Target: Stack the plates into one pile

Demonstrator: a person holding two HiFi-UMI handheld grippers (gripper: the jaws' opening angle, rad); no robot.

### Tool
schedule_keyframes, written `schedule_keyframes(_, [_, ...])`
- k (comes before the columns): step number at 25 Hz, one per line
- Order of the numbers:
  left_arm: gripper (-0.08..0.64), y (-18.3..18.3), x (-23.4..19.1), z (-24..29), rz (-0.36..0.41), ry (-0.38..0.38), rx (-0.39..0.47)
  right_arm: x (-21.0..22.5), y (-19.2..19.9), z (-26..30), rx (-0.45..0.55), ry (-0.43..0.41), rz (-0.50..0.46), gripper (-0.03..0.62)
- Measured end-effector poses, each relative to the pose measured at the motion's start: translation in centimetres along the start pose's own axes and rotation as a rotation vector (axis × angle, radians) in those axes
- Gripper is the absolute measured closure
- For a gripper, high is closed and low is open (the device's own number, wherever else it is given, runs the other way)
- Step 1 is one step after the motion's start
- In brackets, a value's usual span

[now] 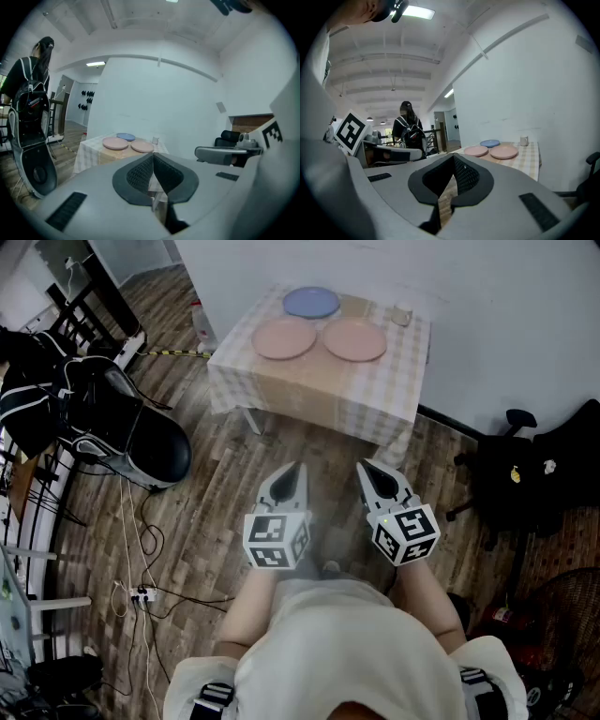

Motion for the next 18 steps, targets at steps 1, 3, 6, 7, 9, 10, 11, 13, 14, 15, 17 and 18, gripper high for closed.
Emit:
schedule_keyframes(1, [0.557, 0.1, 0.1, -0.1, -0.003, 0.001, -0.002, 0.0, 0.1, -0.2, 0.0, 0.004, -0.001, 0.592])
schedule_keyframes(3, [0.557, 0.0, 0.3, -0.3, -0.006, 0.002, 0.0, -0.1, 0.2, -0.6, -0.001, 0.012, -0.003, 0.592])
schedule_keyframes(6, [0.557, -0.1, 0.2, -0.9, -0.012, 0.006, -0.002, -0.6, 0.4, -1.2, -0.002, 0.027, -0.001, 0.592])
schedule_keyframes(7, [0.557, -0.1, 0.2, -1.1, -0.015, 0.007, -0.005, -0.8, 0.4, -1.4, -0.002, 0.031, 0.0, 0.592])
schedule_keyframes(9, [0.557, 0.0, 0.2, -1.4, -0.021, 0.008, -0.005, -1.0, 0.5, -1.7, 0.0, 0.035, 0.001, 0.592])
schedule_keyframes(10, [0.557, 0.1, 0.2, -1.6, -0.025, 0.007, -0.005, -1.1, 0.5, -1.8, 0.003, 0.036, 0.001, 0.592])
schedule_keyframes(11, [0.557, 0.1, 0.2, -1.7, -0.029, 0.006, -0.004, -1.2, 0.5, -1.9, 0.005, 0.036, 0.0, 0.592])
schedule_keyframes(13, [0.557, 0.1, 0.1, -2.0, -0.033, 0.004, -0.001, -1.5, 0.4, -2.1, 0.008, 0.032, -0.003, 0.592])
schedule_keyframes(14, [0.557, 0.1, 0.1, -2.1, -0.036, 0.003, 0.003, -1.7, 0.3, -2.2, 0.009, 0.03, -0.005, 0.592])
schedule_keyframes(15, [0.557, 0.0, 0.1, -2.2, -0.041, 0.003, 0.008, -1.8, 0.2, -2.4, 0.01, 0.028, -0.007, 0.592])
schedule_keyframes(17, [0.557, 0.0, 0.3, -2.4, -0.049, 0.003, 0.014, -2.0, 0.0, -2.8, 0.011, 0.026, -0.008, 0.592])
schedule_keyframes(18, [0.557, 0.0, 0.4, -2.6, -0.05, 0.002, 0.015, -2.0, 0.0, -2.9, 0.011, 0.025, -0.006, 0.592])
Point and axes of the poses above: the fingertips, and each gripper's own axes: z forward along the fingers, x to its right, y out of its underside, the point moved 8 cm from there along -z, backward along the fingers, and after that the axes turned 12 degrees about x, right-handed, at the moved point
